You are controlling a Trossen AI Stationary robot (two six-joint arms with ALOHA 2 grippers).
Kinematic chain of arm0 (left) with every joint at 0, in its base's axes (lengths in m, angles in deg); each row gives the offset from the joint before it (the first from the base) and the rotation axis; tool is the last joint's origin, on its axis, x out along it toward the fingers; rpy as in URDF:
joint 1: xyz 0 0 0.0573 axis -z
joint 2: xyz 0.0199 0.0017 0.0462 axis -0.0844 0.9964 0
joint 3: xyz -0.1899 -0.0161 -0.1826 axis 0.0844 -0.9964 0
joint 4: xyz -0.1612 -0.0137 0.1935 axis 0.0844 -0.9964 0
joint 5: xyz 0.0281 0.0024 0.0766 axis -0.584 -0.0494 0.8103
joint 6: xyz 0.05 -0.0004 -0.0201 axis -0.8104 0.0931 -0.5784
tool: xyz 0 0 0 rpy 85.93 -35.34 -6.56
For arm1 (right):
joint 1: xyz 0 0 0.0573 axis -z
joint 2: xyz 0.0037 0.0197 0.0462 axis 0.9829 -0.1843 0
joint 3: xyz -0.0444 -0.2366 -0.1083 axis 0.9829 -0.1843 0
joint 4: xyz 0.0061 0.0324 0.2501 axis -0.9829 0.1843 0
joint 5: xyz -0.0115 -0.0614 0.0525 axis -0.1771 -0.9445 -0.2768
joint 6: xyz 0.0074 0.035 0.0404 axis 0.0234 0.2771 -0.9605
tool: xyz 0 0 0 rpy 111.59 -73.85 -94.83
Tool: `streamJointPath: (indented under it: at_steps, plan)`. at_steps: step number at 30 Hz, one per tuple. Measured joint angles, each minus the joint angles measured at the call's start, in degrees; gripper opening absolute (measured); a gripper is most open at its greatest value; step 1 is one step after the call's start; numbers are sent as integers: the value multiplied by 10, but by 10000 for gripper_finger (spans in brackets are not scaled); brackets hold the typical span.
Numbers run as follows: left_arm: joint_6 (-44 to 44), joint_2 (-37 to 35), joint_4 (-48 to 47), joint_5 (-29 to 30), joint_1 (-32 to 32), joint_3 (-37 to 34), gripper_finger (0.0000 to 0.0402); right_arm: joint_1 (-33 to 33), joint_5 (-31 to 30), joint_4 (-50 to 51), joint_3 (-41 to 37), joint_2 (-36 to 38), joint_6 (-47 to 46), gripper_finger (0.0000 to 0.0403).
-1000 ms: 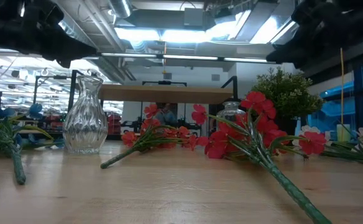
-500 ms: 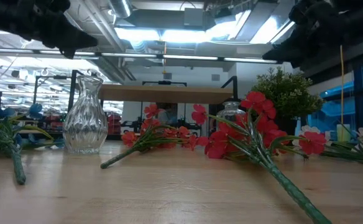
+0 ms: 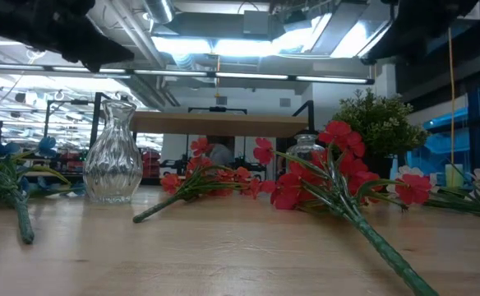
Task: Pick and place flowers into a vace then onto a shelf
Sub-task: Put the white flowers into the right transparent vase
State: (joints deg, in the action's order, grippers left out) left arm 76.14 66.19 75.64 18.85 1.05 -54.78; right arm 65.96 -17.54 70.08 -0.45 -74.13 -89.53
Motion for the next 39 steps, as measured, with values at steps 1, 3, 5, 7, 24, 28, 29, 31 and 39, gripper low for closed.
streamJointPath:
  at_steps: [1, 3, 5, 7, 24, 28, 29, 31, 39]
  plan:
    - [-9, 0, 5, 0, 0, 0, 3, -15, -15, 28, 16, -15, -29, 2]
    - [-28, 0, 12, 0, 0, 0, 3, -43, -27, 83, 46, -45, -87, 3]
    - [-35, 0, 18, 0, 0, 0, 3, -70, -28, 128, 75, -76, -145, 2]
    - [-35, 0, 21, 0, 0, 0, 3, -97, -29, 166, 102, -106, -197, 2]
    - [-36, 0, 19, 0, 0, 0, 3, -288, -44, 277, 171, -256, -550, 5]
    - [-35, 0, 19, 0, 0, 0, 3, -293, -40, 276, 171, -278, -571, 5]
    - [-35, 0, 19, 0, 0, 0, 3, -294, -39, 275, 171, -283, -571, 6]
    - [-35, 0, 19, 0, 0, 0, 3, -294, -39, 273, 171, -293, -571, 6]
    - [-17, 0, 18, -1, 0, -1, 3, -289, -46, 272, 170, -318, -647, 21]
